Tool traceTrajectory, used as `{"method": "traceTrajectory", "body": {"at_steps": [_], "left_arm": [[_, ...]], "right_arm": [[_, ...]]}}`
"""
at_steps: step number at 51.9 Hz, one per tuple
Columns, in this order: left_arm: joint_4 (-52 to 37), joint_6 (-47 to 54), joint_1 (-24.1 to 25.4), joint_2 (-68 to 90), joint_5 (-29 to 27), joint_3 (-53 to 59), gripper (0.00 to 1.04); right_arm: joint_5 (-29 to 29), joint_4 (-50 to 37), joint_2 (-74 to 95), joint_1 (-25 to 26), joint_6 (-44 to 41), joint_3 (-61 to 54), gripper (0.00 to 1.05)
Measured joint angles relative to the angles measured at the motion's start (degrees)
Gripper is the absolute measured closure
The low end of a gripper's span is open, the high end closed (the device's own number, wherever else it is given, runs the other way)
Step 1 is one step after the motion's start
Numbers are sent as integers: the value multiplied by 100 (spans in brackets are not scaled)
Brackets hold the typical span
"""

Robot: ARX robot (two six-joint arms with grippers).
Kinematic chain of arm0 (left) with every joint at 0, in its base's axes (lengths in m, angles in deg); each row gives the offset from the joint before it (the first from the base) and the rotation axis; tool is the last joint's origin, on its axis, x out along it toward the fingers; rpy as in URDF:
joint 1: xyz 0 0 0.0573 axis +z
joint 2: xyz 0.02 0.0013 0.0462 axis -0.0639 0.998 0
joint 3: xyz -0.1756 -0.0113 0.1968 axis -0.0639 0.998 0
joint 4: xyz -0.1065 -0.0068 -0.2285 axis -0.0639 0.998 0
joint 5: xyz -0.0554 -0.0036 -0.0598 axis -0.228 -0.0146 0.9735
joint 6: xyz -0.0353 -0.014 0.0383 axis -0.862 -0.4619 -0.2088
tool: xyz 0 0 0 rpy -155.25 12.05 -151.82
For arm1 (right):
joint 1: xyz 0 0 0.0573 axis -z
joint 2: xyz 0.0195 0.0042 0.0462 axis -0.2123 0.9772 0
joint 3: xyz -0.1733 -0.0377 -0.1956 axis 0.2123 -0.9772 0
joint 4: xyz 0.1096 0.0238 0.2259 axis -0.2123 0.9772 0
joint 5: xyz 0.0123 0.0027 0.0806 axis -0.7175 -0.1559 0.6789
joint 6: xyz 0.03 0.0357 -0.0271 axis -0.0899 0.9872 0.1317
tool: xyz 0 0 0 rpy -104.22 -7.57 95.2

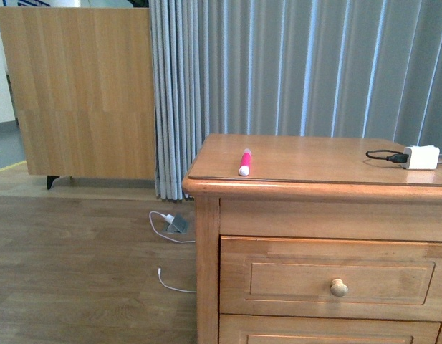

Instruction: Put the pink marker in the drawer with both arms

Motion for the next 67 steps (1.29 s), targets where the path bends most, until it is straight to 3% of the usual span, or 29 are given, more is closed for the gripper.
{"method": "traceTrajectory", "body": {"at_steps": [20,24,30,51,67], "left_arm": [[0,0,0,0,0,0,6],[0,0,-2,0,0,0,6],[0,0,0,0,0,0,6],[0,0,0,0,0,0,6],[0,0,0,0,0,0,6]], "right_arm": [[13,4,4,2,9,0,8],[833,553,398,365,511,155,8],[946,164,1207,544,776,317,8],[297,-2667,6096,-831,699,1512,8],[-232,-3344,9036,-1460,629,3091,8]]}}
